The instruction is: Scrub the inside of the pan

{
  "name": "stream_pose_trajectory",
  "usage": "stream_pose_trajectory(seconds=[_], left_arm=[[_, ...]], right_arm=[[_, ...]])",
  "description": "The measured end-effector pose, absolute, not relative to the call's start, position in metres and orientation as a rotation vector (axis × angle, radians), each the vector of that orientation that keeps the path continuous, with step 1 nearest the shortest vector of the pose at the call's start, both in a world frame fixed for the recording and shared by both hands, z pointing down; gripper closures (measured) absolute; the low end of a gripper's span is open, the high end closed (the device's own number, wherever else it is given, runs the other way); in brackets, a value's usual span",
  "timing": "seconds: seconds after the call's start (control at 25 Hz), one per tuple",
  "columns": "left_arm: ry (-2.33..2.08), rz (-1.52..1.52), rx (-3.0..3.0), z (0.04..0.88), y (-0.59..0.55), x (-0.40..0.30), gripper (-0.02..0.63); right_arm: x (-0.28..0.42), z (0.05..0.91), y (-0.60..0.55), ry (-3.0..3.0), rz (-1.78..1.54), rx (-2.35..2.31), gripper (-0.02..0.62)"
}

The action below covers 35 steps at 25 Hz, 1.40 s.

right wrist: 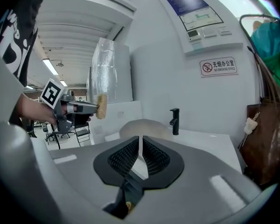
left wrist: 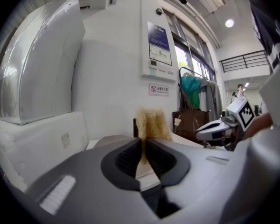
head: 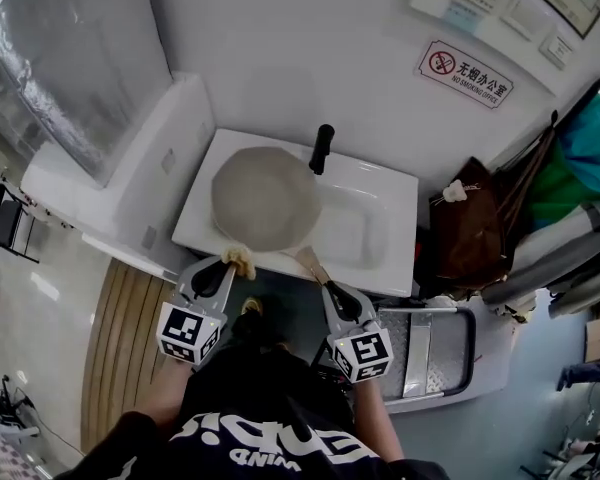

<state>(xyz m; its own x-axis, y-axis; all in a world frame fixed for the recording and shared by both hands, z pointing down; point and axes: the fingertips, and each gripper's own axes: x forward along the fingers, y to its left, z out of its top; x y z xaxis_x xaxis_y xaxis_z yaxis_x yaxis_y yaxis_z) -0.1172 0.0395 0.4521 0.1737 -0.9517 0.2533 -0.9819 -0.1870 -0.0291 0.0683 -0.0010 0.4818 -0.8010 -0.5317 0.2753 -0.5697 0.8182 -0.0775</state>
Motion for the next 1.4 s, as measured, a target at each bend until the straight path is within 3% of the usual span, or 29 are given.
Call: stream_pose_trajectory(seconds=[0.2, 0.32, 0.36, 1.4], left_arm=[[-1.865, 0.313, 2.318, 0.455, 0.014, -0.122, 0.581], [-1.842, 0.318, 2.32, 0.461, 0.004, -0.128, 0.581], [-1.835, 0.319, 2.319, 0.463, 0.001, -0.13, 0.581], [-1.738, 0.356, 2.262, 0.495, -0.013, -0.147, 0.581]], right_arm=[[0.061, 0.486, -0.025, -2.725, 0.234, 0.874, 0.505], [0.056, 0.486, -0.04, -2.719, 0.234, 0.926, 0.348], [0.052, 0.487, -0.043, -2.72, 0.241, 0.923, 0.328], [0.024, 0.643, -0.073, -2.231, 0.332, 0.601, 0.333]])
